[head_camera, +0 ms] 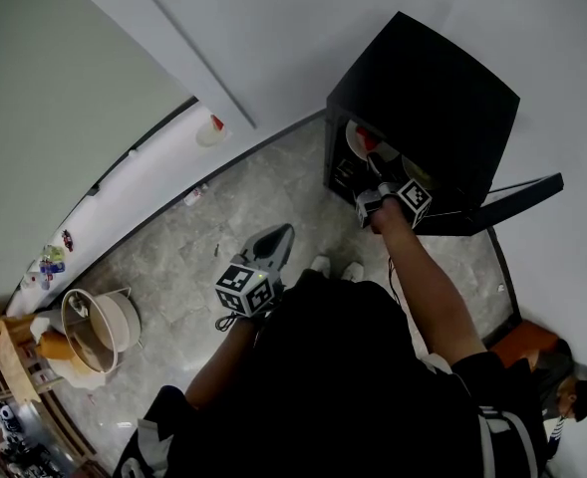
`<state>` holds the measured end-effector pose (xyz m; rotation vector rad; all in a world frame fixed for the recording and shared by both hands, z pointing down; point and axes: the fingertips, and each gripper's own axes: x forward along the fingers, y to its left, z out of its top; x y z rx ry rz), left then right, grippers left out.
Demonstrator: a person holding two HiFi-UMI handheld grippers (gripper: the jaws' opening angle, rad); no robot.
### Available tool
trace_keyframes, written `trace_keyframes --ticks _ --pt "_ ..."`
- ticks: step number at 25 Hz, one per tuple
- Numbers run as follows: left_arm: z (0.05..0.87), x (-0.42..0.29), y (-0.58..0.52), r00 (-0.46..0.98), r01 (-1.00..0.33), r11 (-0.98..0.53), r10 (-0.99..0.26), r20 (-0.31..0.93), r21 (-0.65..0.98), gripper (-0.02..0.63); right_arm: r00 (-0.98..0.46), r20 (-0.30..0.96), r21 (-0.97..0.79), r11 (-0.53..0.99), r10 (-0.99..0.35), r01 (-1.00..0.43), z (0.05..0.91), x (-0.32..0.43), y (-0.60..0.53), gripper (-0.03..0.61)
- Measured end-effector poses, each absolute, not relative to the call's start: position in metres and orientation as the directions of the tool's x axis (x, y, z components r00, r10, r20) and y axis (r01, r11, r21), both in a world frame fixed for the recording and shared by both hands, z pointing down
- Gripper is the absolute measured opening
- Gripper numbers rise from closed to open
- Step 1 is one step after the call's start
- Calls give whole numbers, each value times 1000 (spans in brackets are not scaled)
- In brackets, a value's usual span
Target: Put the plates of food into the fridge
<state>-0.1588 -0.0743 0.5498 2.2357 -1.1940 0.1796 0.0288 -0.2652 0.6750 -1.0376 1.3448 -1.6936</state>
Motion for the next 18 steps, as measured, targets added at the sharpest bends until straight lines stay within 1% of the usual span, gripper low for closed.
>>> trace_keyframes --ticks 10,14,18 --pt "552 -157 -77 598 -786 -426 -706 379 447 23 -376 185 -975 -218 -908 47 667 31 -278 35" --pt "555 -154 -77 602 -783 -425 -702 380 455 23 -352 203 -967 -243 -914 74 671 31 -279 35" --pt "555 -153 -75 605 -780 -426 -700 379 458 23 -316 250 -952 -292 -915 94 676 34 -281 35"
